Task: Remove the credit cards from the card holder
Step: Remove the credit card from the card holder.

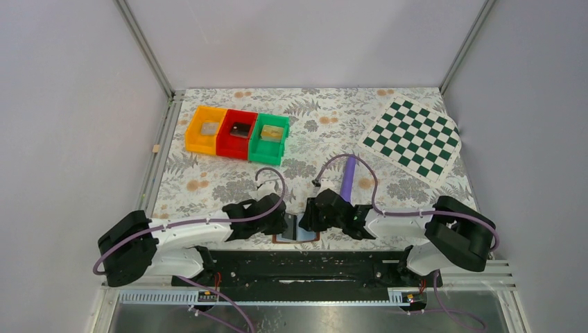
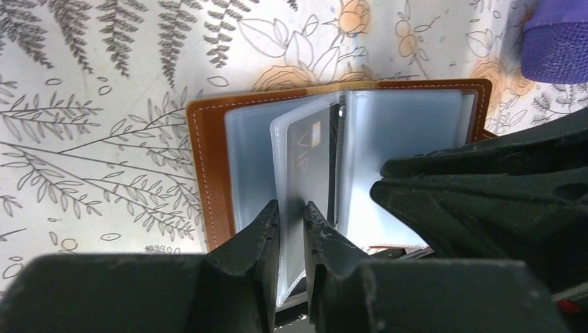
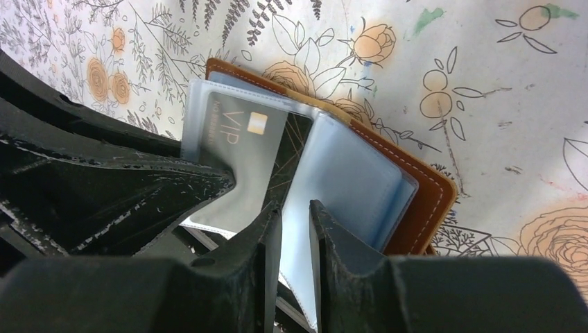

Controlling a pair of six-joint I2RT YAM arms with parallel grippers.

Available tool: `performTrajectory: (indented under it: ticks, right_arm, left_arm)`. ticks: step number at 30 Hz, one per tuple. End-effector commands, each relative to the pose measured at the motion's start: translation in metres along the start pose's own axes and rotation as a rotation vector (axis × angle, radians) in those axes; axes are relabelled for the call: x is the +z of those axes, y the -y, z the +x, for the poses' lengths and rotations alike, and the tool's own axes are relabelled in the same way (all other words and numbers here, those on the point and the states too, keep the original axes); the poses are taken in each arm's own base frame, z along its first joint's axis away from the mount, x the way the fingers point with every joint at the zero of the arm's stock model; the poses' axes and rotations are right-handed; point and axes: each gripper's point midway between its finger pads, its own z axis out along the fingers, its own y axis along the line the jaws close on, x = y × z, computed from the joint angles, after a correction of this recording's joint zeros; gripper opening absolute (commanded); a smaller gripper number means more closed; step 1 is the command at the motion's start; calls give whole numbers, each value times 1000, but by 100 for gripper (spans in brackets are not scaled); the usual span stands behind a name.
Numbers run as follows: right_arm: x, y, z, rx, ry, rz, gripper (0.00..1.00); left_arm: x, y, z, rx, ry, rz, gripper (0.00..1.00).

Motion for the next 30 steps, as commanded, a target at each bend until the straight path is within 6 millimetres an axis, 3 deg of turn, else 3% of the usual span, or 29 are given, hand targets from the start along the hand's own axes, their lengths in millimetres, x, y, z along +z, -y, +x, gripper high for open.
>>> performTrajectory:
  ticks: [1, 6, 11, 21, 26, 30]
  right_arm:
    - [3, -4, -4, -38, 5, -34, 28]
    - [10, -11, 3, -54, -48, -85, 29]
    - [14, -27, 4, -12, -62, -160, 30]
    - [10, -59, -24, 112, 9, -233, 31]
    - [12, -57, -33, 153, 34, -178, 36]
    - [18, -53, -34, 222, 30, -126, 35]
  left_arm:
    - [-4, -30, 2, -13, 12, -73, 17]
    - [-8, -33, -3, -16, 35, -41, 0]
    - [-8, -33, -2, -38, 37, -11, 0]
    - [-6, -33, -1, -47, 27, -18, 0]
    - [-8, -31, -2, -50, 30, -13, 0]
    - [-10, -29, -5, -56, 39, -2, 0]
